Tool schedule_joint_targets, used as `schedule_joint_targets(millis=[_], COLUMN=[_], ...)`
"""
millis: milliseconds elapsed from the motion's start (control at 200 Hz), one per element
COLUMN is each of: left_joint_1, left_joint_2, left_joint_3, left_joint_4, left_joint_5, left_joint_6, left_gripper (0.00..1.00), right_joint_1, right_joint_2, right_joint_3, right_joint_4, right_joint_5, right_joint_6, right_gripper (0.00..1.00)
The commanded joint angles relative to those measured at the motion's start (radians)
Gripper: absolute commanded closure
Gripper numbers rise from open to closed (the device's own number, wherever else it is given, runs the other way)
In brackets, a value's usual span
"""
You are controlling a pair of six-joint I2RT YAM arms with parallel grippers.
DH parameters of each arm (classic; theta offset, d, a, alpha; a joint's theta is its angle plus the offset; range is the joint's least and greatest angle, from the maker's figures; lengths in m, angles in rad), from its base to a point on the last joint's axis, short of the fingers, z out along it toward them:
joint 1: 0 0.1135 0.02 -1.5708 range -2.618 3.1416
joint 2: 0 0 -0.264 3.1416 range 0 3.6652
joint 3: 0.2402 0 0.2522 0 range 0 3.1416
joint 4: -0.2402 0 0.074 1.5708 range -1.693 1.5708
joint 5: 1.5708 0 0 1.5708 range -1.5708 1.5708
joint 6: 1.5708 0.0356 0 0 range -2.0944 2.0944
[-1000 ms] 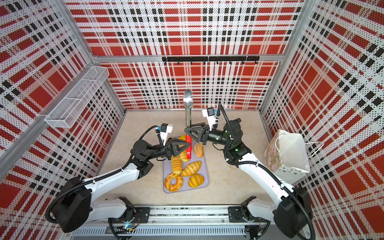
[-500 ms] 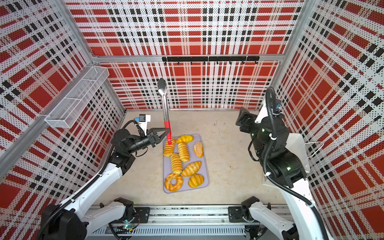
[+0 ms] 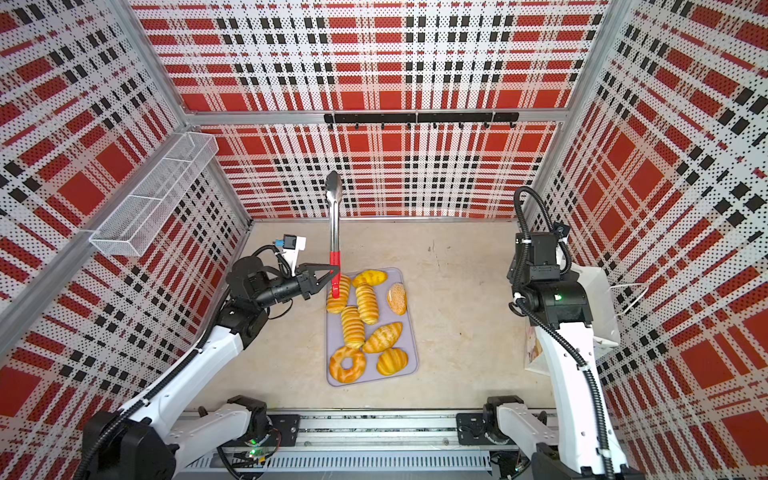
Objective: Place the fake bread into the paper bag
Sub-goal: 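Move the right gripper to the paper bag and grasp its rim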
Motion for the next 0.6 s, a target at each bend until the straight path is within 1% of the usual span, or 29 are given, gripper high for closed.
schedule_joint_targets(millis=[0,55,135,266,346,356,406,441,486,536,596], left_joint_1=[0.004,0.004,0.004,0.004,0.004,0.028,0.045,0.055,0.071,0.083,0.086], left_joint_2=[-0.013,-0.014,-0.015,-0.013,-0.013,-0.013,-0.011,-0.01,-0.015,-0.023,-0.029], left_joint_3=[-0.013,-0.013,-0.015,-0.016,-0.018,-0.018,-0.018,-0.017,-0.016,-0.02,-0.027], left_joint_4=[0.038,0.04,0.04,0.04,0.04,0.04,0.04,0.044,0.047,0.052,0.059], left_joint_5=[0.033,0.034,0.032,0.034,0.033,0.034,0.036,0.042,0.046,0.042,0.041], left_joint_6=[0.013,0.014,0.016,0.017,0.017,0.017,0.016,0.014,0.011,0.01,0.01], left_gripper=[1.0,1.0,1.0,1.0,1.0,1.0,1.0,1.0,1.0,1.0,1.0], right_joint_1=[-0.021,-0.022,-0.021,-0.023,-0.022,-0.023,-0.021,-0.022,-0.023,-0.022,-0.023], right_joint_2=[0.006,0.013,0.006,-0.027,-0.053,-0.056,-0.064,-0.065,-0.059,-0.059,-0.06], right_joint_3=[-0.01,-0.007,0.015,0.094,0.158,0.163,0.206,0.236,0.272,0.283,0.271], right_joint_4=[0.007,0.008,0.019,0.026,0.021,0.019,-0.005,-0.036,-0.092,-0.137,-0.156], right_joint_5=[0.004,0.014,-0.019,-0.139,-0.225,-0.228,-0.211,-0.173,-0.079,-0.008,0.014], right_joint_6=[-0.035,-0.046,-0.065,-0.092,-0.111,-0.108,-0.088,-0.073,-0.056,-0.051,-0.054], right_gripper=[0.16,0.16,0.18,0.22,0.19,0.19,0.18,0.17,0.15,0.13,0.13])
